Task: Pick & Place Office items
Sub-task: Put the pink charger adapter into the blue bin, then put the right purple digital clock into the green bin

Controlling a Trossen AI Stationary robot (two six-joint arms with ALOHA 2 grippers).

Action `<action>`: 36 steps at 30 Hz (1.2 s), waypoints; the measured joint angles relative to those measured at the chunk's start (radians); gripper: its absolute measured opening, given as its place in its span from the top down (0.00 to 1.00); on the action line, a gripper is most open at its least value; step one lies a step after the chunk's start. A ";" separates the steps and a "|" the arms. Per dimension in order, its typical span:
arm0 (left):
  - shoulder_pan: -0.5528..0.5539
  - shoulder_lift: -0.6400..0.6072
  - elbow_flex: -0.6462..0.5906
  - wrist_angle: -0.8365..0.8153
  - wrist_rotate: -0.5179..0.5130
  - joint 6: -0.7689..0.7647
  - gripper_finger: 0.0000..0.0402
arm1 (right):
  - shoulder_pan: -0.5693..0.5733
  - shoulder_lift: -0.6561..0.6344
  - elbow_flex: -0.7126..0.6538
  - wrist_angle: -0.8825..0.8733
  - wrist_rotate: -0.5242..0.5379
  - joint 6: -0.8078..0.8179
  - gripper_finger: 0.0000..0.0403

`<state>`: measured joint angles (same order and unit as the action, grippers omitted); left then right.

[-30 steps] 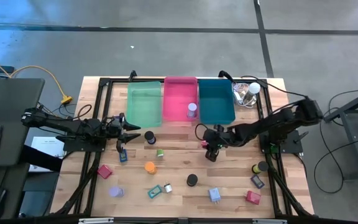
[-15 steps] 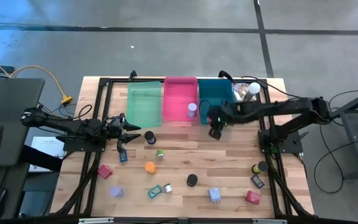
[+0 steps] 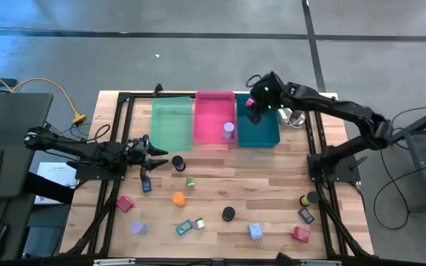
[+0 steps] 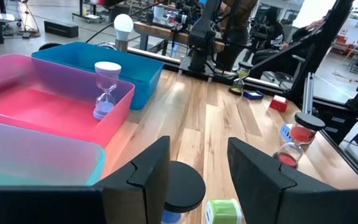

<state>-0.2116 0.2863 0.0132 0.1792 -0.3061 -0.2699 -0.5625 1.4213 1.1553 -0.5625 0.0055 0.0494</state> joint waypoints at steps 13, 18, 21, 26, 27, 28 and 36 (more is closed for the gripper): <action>0.000 -0.001 0.000 0.001 -0.001 0.000 0.61 | -0.104 0.317 0.000 0.141 -0.114 -0.021 0.69; 0.000 -0.001 0.000 0.001 -0.002 0.000 0.61 | -0.128 0.385 -0.001 0.155 -0.113 -0.021 0.67; 0.000 -0.001 0.000 0.001 -0.003 0.000 0.61 | -0.138 0.402 0.000 0.159 -0.113 -0.020 0.66; 0.000 -0.001 0.000 0.001 -0.003 0.000 0.61 | -0.133 0.402 -0.001 0.174 -0.097 -0.020 0.64; 0.000 -0.001 0.000 0.001 -0.003 0.001 0.61 | -0.131 0.402 -0.001 0.183 -0.094 -0.021 0.63; 0.000 -0.001 0.000 0.001 -0.003 0.003 0.61 | -0.131 0.402 0.000 0.192 -0.094 -0.021 0.61; 0.000 -0.001 0.000 0.001 -0.003 0.010 0.61 | -0.131 0.400 0.000 0.200 -0.061 -0.017 0.42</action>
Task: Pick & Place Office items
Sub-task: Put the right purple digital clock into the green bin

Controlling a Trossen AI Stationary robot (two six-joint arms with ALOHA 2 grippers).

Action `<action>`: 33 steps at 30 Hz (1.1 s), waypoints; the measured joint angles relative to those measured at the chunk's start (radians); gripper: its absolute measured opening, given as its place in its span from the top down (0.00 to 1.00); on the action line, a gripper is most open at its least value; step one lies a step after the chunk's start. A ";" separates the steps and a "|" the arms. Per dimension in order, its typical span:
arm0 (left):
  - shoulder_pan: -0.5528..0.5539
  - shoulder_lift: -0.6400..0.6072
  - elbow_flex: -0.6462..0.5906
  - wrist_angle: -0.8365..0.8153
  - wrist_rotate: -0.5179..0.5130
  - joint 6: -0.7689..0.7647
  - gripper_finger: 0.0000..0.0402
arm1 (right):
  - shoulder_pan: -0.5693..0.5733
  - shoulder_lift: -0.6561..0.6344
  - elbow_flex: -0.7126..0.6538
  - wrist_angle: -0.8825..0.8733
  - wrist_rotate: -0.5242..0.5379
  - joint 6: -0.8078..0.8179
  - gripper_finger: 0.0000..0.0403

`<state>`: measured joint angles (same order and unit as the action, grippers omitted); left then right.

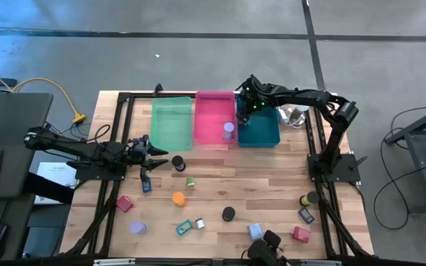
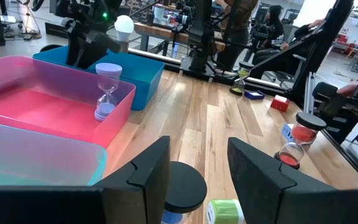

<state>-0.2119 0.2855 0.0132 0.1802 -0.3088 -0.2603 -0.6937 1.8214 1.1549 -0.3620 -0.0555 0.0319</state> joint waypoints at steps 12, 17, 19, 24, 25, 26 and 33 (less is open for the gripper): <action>0.000 0.000 0.000 0.000 0.004 -0.003 0.61 | 0.085 -0.233 0.065 -0.129 0.152 -0.004 0.33; 0.000 0.000 0.000 -0.001 0.003 -0.003 0.61 | 0.173 -0.418 0.071 -0.187 0.098 0.037 0.33; 0.000 0.000 0.000 -0.001 0.003 -0.003 0.61 | 0.216 -0.482 0.071 -0.202 0.067 0.078 0.33; -0.001 0.000 0.000 -0.001 0.003 -0.006 0.61 | 0.348 -0.612 0.071 -0.318 -0.062 0.230 0.32; -0.001 0.000 0.000 -0.001 0.003 -0.013 0.61 | 0.375 -0.630 0.071 -0.357 -0.103 0.264 0.32; -0.001 0.000 0.000 -0.001 0.003 -0.024 0.61 | 0.405 -0.646 0.071 -0.399 -0.138 0.301 0.32; -0.001 0.000 0.000 -0.001 0.003 -0.034 0.61 | 0.675 -0.678 0.069 -0.645 -0.197 0.615 0.32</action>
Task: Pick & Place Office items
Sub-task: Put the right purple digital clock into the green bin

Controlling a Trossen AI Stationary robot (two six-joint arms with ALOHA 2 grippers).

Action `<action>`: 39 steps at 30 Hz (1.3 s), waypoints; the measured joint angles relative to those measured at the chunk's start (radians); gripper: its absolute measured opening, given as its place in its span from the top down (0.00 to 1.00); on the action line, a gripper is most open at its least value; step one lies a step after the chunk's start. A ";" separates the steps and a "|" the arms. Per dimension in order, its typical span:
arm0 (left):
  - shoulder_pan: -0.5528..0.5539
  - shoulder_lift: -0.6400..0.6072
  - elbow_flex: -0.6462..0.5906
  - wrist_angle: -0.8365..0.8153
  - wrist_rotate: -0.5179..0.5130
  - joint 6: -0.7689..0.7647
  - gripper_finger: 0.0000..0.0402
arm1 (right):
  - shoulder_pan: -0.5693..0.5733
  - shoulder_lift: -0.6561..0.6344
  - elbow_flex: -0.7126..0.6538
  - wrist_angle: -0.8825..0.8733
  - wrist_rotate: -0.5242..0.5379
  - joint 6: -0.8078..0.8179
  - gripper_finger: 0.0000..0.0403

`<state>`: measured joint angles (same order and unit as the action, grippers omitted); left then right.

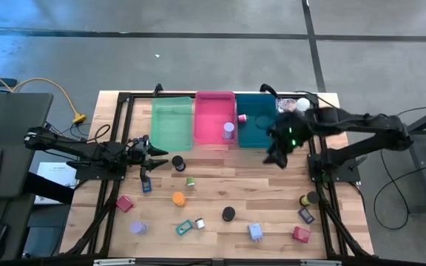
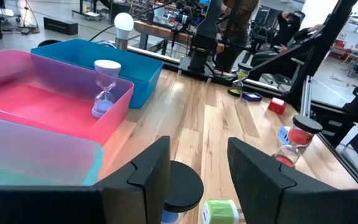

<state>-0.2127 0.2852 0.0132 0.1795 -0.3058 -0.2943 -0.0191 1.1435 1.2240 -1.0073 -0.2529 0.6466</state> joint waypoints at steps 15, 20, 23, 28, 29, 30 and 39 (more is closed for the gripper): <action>0.000 0.000 0.000 0.000 0.000 -0.002 0.61 | 0.668 0.086 0.000 -0.036 0.196 1.110 0.32; 0.000 0.000 0.000 0.000 -0.001 0.007 0.61 | 0.839 0.149 0.000 -0.041 0.272 1.416 0.32; 0.000 0.000 0.000 0.000 -0.001 0.009 0.61 | 0.903 0.203 0.000 -0.041 0.274 1.531 0.32; 0.000 0.000 0.000 0.000 -0.001 0.009 0.61 | 0.962 0.289 0.000 -0.040 0.218 1.680 0.32; 0.000 0.000 0.000 0.000 -0.001 0.009 0.61 | 0.967 0.307 0.000 -0.041 0.202 1.684 0.32; 0.000 0.000 0.000 0.000 -0.001 0.009 0.61 | 0.970 0.323 0.000 -0.043 0.195 1.682 0.32; 0.000 0.000 0.000 0.000 -0.001 0.009 0.61 | 0.966 0.431 0.000 -0.047 0.206 1.732 0.32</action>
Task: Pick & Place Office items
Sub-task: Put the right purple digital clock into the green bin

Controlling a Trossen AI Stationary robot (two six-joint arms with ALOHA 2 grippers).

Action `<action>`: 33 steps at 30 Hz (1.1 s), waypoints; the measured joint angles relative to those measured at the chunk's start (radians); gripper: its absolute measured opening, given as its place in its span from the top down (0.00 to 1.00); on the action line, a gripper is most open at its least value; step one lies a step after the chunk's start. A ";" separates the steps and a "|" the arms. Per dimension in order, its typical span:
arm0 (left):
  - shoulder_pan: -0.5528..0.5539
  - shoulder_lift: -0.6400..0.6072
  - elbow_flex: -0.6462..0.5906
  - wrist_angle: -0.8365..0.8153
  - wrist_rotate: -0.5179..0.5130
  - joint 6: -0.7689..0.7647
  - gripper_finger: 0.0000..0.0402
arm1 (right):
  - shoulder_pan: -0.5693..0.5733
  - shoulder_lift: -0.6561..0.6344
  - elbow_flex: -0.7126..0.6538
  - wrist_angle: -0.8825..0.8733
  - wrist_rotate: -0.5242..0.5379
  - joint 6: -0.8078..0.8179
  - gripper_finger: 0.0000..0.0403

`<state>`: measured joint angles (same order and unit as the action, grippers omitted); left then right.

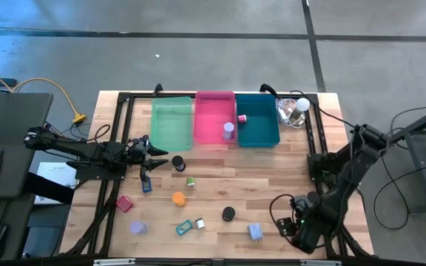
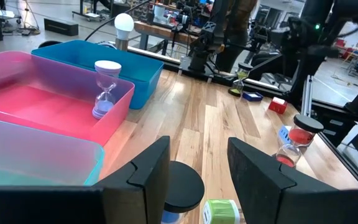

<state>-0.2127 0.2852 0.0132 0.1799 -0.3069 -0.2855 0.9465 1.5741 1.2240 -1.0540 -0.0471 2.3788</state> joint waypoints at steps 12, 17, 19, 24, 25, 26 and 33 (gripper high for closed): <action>0.000 0.000 0.000 0.000 0.000 -0.002 0.61 | 0.005 0.075 0.000 -0.100 -0.071 0.009 0.32; 0.000 0.000 0.000 0.000 0.000 -0.019 0.61 | 0.011 0.093 0.000 -0.150 -0.107 -0.019 0.32; 0.000 0.000 0.000 0.000 0.000 -0.020 0.61 | 0.011 0.103 0.000 -0.152 -0.112 -0.036 0.32; 0.000 0.000 0.000 0.000 0.000 -0.020 0.61 | 0.011 0.139 0.000 -0.188 -0.120 -0.073 0.32; 0.000 0.000 0.000 0.000 0.000 -0.022 0.61 | 0.011 0.149 0.000 -0.200 -0.125 -0.088 0.32; 0.000 0.000 0.000 0.000 0.000 -0.023 0.61 | 0.011 0.156 -0.001 -0.206 -0.134 -0.109 0.32; 0.000 0.000 0.000 0.000 0.000 -0.023 0.61 | 0.011 0.188 -0.031 -0.199 -0.142 -0.207 0.32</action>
<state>-0.2127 0.2852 0.0132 0.1799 -0.3069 -0.3080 0.9573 1.7618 1.1928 -1.2531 -0.1896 2.1719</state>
